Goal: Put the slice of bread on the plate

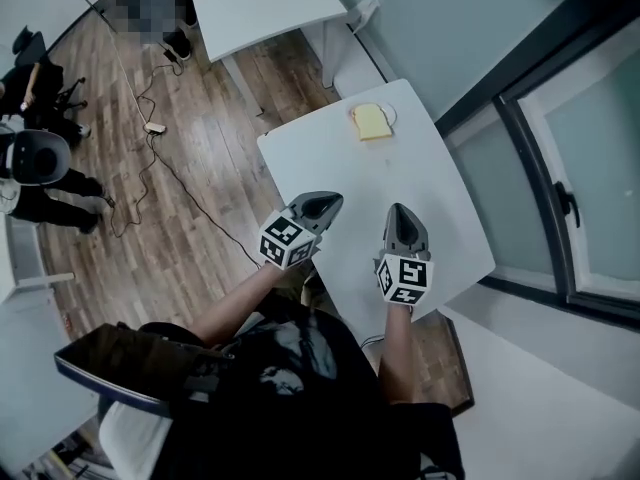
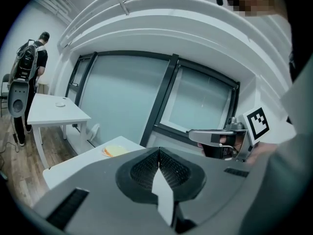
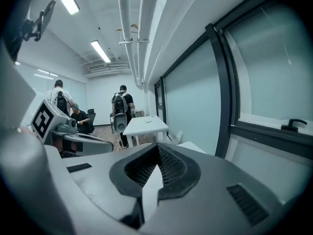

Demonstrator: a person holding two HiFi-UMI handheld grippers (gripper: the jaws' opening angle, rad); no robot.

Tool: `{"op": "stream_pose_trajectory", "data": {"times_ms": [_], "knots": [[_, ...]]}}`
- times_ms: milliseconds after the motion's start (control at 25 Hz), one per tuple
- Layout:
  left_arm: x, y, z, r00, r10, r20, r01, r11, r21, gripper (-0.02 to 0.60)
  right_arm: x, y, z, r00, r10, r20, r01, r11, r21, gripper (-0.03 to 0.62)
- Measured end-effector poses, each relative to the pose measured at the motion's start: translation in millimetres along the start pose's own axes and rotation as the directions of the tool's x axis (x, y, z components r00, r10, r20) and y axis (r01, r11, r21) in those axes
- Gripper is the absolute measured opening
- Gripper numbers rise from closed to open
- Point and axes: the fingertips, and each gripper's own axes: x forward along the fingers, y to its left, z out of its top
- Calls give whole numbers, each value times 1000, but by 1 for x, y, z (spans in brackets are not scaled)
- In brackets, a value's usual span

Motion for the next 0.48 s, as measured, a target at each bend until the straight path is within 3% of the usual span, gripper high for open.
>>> {"op": "stream_pose_trajectory", "data": {"times_ms": [200,480], "knots": [[-21,-43,-2,1000,-5,13,5,999,46,6,-44,12,-18,1000,29,7,-29,998,57,11],[-38,-72,-3,1000,-7,30,4,995,99,6,-76,27,-35,998,55,20,-56,995,77,11]]}}
